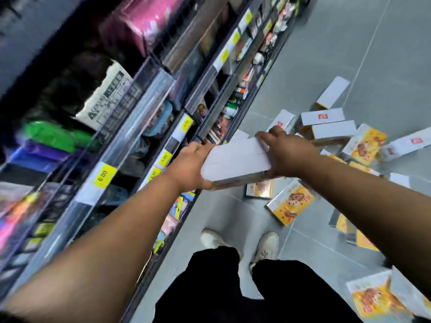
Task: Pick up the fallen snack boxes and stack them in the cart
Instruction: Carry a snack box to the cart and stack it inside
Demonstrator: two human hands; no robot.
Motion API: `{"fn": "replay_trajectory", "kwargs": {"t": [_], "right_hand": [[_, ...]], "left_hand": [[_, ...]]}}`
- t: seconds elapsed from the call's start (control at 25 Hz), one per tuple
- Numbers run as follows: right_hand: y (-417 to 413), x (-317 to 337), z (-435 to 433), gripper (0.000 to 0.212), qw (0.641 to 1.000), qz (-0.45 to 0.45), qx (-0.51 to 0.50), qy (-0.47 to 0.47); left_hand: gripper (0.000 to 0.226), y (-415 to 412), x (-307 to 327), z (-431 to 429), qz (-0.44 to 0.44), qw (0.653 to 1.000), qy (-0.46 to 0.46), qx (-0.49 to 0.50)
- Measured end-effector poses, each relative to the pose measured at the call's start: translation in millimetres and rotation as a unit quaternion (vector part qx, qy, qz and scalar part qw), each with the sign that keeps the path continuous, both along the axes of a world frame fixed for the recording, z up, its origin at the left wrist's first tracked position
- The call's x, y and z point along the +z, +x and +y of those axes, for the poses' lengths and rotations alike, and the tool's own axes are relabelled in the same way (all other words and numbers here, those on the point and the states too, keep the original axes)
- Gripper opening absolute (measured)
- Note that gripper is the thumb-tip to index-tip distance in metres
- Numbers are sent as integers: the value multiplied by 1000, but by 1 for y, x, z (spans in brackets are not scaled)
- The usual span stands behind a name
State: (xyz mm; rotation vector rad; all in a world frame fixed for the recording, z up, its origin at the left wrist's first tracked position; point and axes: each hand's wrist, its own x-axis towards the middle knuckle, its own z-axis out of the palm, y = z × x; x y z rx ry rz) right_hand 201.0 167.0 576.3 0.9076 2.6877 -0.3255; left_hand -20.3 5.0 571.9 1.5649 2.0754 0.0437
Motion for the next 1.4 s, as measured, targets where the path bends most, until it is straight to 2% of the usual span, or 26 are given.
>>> {"fn": "replay_trajectory", "kwargs": {"t": [0.2,0.4,0.6,0.68,0.76,0.8,0.88,1.0,1.16,1.32,1.4], "right_hand": [[41,81,5,106,989,105,-87,-62],[90,141,9,102,967,161,-187,-67],[146,183,-24,98,917,235,-317,-50],[166,189,-46,105,880,279,-378,-66],[188,195,-73,120,824,350,-435,-92],[200,200,-91,121,792,384,-465,-96],[225,209,-130,105,740,438,-505,-69],[265,223,-194,87,681,472,-560,0],[315,241,-279,84,587,508,-627,59],[366,260,-371,84,526,527,-659,105],[388,271,-417,80,483,542,-676,122]], "left_hand": [[104,6,89,29,-41,996,57,-49],[106,29,153,76,-52,985,93,-134],[101,55,187,102,-127,970,112,-174],[94,73,199,105,-175,961,112,-181],[89,95,209,105,-229,949,108,-189],[87,108,213,104,-251,941,107,-200],[87,139,222,101,-304,921,96,-225],[85,196,234,87,-363,887,85,-272],[88,278,250,57,-426,842,59,-326],[92,361,267,6,-459,799,43,-385],[93,400,277,-24,-474,782,40,-402]]}}
